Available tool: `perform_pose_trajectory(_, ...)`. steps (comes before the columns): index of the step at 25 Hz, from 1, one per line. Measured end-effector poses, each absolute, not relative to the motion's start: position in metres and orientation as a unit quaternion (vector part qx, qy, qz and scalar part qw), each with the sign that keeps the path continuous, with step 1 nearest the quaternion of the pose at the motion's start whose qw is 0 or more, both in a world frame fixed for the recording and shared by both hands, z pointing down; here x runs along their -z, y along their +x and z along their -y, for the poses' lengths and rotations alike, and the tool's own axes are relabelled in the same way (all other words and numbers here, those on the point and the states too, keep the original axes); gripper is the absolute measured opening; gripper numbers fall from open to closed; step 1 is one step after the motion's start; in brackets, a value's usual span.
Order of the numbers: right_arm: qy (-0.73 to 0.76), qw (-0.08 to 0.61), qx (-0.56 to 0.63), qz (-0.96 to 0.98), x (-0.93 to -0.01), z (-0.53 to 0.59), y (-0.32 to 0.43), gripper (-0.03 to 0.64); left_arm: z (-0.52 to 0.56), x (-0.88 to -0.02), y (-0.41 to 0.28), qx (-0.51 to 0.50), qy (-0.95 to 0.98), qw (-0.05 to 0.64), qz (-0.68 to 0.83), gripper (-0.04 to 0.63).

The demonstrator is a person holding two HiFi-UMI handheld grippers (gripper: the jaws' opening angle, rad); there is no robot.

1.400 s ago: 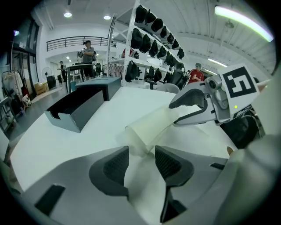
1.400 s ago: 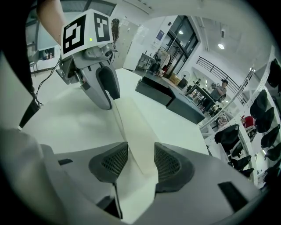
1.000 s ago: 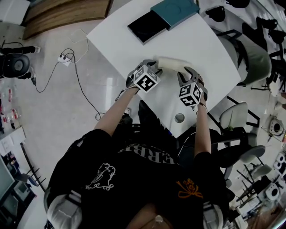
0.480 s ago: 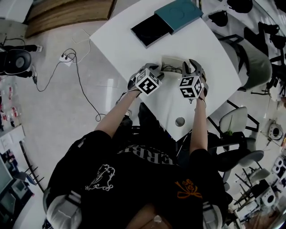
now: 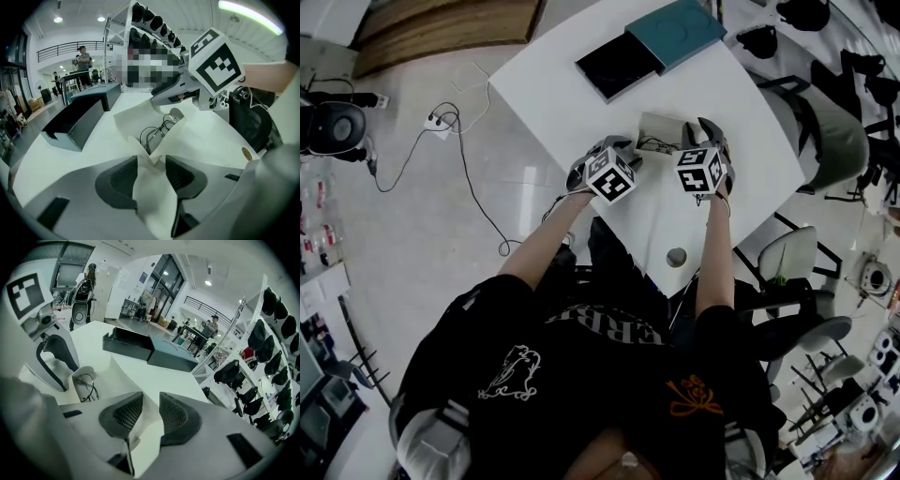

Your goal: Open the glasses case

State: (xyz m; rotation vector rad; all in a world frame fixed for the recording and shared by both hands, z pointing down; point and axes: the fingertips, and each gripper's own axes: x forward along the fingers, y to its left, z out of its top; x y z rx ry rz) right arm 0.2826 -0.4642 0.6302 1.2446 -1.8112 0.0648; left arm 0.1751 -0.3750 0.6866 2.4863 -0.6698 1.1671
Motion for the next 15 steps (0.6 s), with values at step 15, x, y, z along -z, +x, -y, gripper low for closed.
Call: perform_pose_trajectory(15,0.506,0.42,-0.031,0.753,-0.598,0.405,0.255,0.16,0.344,-0.653,0.152,-0.372,0.88,0.159,0.247,0.195)
